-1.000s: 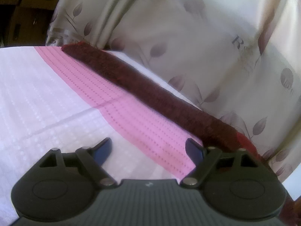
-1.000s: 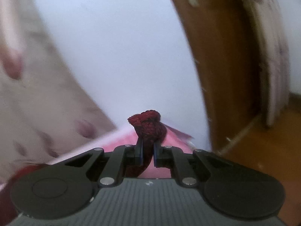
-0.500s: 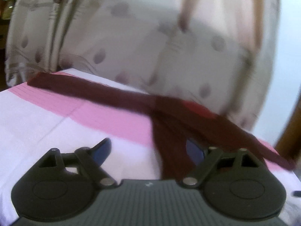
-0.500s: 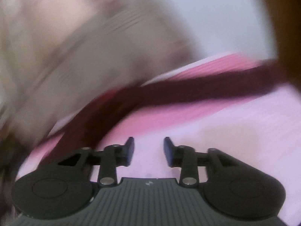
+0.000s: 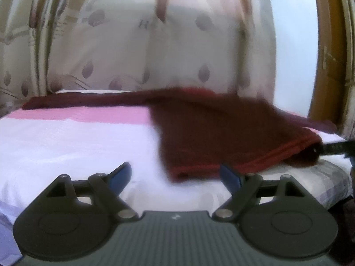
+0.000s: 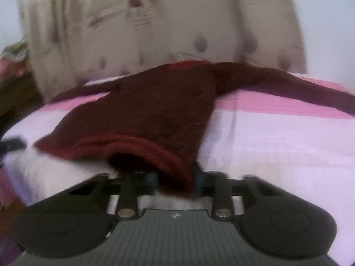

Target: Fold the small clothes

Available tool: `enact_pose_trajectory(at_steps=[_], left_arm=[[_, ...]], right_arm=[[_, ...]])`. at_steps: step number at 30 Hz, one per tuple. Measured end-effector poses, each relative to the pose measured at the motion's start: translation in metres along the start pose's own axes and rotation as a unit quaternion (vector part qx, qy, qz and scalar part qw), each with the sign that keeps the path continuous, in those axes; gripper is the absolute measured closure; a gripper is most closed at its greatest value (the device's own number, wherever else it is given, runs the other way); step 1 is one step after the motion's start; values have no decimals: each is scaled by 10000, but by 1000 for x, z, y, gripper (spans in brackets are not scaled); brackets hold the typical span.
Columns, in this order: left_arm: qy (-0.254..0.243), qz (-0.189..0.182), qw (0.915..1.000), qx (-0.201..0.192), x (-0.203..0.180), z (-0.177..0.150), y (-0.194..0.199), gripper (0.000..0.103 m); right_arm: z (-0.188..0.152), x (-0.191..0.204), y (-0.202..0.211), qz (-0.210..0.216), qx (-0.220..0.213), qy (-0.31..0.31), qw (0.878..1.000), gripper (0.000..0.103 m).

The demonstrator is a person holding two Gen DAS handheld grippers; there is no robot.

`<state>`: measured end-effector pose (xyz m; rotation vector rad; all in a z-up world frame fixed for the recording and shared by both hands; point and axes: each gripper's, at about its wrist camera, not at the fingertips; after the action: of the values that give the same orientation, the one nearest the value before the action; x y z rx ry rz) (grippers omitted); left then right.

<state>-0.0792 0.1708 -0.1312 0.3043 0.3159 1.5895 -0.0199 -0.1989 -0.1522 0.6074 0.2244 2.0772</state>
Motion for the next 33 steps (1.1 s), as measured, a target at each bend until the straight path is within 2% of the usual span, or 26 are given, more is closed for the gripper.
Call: enact_pose_trajectory(at_steps=[2, 4, 6, 7, 9, 11, 13, 15, 16, 19, 23, 26, 29, 31, 33], left_arm=[[-31, 59, 10000, -9, -7, -2, -4, 16], [-97, 249, 9996, -61, -11, -3, -9, 16], [-128, 417, 9990, 17, -15, -3, -15, 16], [-100, 427, 9990, 64, -15, -2, -18, 16], [-33, 433, 9990, 139, -15, -1, -22, 16], [162, 479, 9986, 155, -11, 0, -25, 16], [337, 454, 9981, 226, -6, 1, -27, 16], [457, 500, 9975, 210, -2, 2, -26, 16], [496, 512, 9973, 186, -1, 3, -26, 16], [485, 579, 9969, 225, 0, 5, -30, 16], [649, 715, 9950, 239, 2, 7, -35, 16], [918, 872, 9917, 232, 9, 9, -36, 16], [1096, 831, 9902, 224, 12, 10, -37, 16], [1051, 845, 9906, 216, 11, 10, -37, 16], [1004, 868, 9909, 211, 8, 9, -38, 16]], right_arm=[[7, -7, 1, 137, -216, -433, 9987, 86], [12, -7, 19, 74, -538, -409, 9977, 87], [26, 5, 32, -187, -742, 49, 9971, 88], [33, 15, 37, -392, -768, 503, 9950, 89], [41, 33, 40, -820, -717, 1403, 9841, 89], [43, 37, 34, -942, -528, 1689, 9797, 89], [38, 27, 25, -809, -373, 1320, 9872, 87], [28, 16, 12, -848, -75, 913, 9922, 67], [20, 12, 7, -884, 12, 744, 9933, 65], [6, 7, 2, -642, 119, 245, 9976, 65], [-7, 17, 7, -624, 58, 333, 9975, 64], [-10, 10, 28, -654, -139, 97, 9977, 49], [-16, -1, 40, -815, -69, -21, 9966, 49], [-19, -9, 38, -709, -149, -286, 9970, 48], [-21, -6, 30, -675, -242, -200, 9972, 49]])
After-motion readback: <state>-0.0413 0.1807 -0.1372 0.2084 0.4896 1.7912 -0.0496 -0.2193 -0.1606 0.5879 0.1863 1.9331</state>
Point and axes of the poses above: each gripper's, at about its wrist camera, not at the fingertips, and y roughly against the way its jaws point, x to its left, z to its top, and after that the axes turned 13 degrees about z, right-handed
